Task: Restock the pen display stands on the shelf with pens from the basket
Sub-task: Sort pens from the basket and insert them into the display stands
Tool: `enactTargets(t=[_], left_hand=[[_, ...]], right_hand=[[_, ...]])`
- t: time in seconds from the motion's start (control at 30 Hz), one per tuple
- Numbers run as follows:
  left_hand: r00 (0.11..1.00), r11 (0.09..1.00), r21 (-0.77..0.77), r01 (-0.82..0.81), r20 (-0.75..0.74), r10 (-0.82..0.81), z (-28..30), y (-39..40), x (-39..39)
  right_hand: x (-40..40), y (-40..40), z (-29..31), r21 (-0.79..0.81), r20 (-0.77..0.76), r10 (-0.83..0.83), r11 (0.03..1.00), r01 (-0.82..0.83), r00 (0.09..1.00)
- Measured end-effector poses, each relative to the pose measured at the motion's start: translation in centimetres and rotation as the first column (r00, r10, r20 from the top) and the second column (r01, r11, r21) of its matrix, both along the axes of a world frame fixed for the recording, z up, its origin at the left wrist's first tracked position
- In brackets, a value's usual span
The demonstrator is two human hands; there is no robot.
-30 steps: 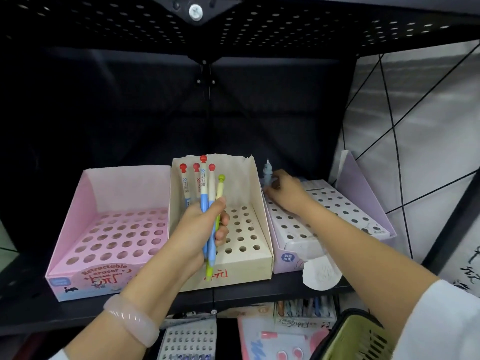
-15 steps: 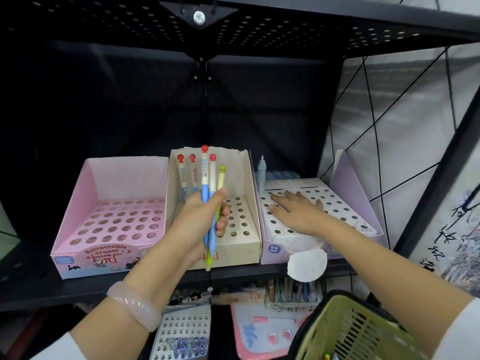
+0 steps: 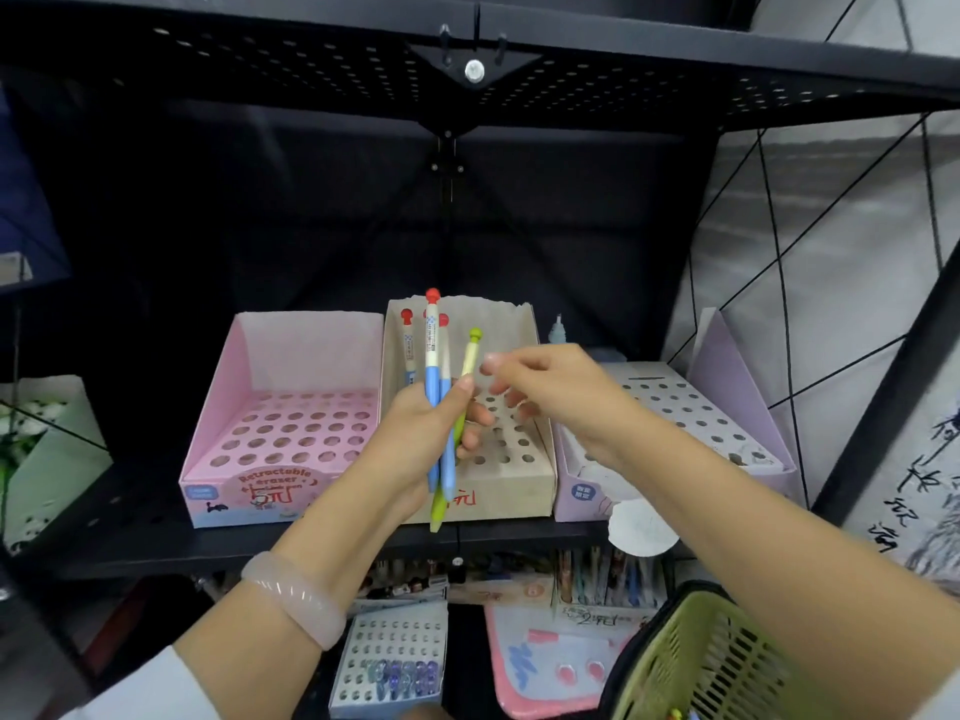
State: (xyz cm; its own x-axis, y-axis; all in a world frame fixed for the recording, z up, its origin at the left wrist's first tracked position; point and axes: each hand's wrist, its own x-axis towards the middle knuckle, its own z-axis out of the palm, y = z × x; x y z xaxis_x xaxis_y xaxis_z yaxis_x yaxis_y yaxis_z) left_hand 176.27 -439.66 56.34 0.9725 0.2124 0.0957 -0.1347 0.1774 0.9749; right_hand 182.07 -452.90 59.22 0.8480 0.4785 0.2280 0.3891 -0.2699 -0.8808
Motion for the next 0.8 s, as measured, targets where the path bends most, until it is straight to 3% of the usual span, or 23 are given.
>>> enactTargets(t=[0.1, 0.23, 0.33, 0.43, 0.53, 0.63, 0.7, 0.8], left_hand=[[1.000, 1.000, -0.013, 0.001, 0.012, -0.001, 0.1, 0.4, -0.4], [0.999, 0.995, -0.090, 0.047, 0.001, -0.047, 0.3, 1.3, -0.8], [1.000, 0.989, -0.147, -0.007, -0.022, 0.004, 0.3, 2.6, -1.1], [0.992, 0.986, -0.114, -0.118, -0.049, 0.113, 0.3, 4.6, -1.3], [0.985, 0.986, -0.045, -0.158, -0.070, 0.155, 0.2, 6.2, -1.4], [0.985, 0.989, -0.005, -0.147, -0.093, 0.146, 0.0, 6.7, -1.3], [0.981, 0.987, -0.008, -0.159, -0.117, 0.157, -0.1, 6.8, -1.2], [0.970, 0.980, -0.017, -0.201, -0.143, 0.196, -0.3, 7.0, -1.1]], right_hand=[[-0.6, 1.5, -0.1, 0.048, -0.120, 0.117, 0.993, -0.112, 0.986], [-0.6, 3.2, -0.7, 0.130, -0.167, 0.121, 0.986, -0.100, 0.979], [0.2, 4.2, 0.0, 0.217, -0.122, 0.000, 0.976, 0.027, 0.992], [2.1, 4.2, 2.0, 0.373, -0.011, -0.259, 0.895, 0.245, 0.966], [4.1, 4.1, 2.8, 0.289, 0.233, -0.439, 0.883, 0.369, 0.868], [5.1, 5.2, 1.9, 0.053, 0.438, -0.401, 0.905, 0.422, 0.804], [5.5, 5.9, 1.0, -0.071, 0.497, -0.353, 0.894, 0.443, 0.792], [5.8, 6.4, 0.1, -0.121, 0.517, -0.311, 0.895, 0.429, 0.797]])
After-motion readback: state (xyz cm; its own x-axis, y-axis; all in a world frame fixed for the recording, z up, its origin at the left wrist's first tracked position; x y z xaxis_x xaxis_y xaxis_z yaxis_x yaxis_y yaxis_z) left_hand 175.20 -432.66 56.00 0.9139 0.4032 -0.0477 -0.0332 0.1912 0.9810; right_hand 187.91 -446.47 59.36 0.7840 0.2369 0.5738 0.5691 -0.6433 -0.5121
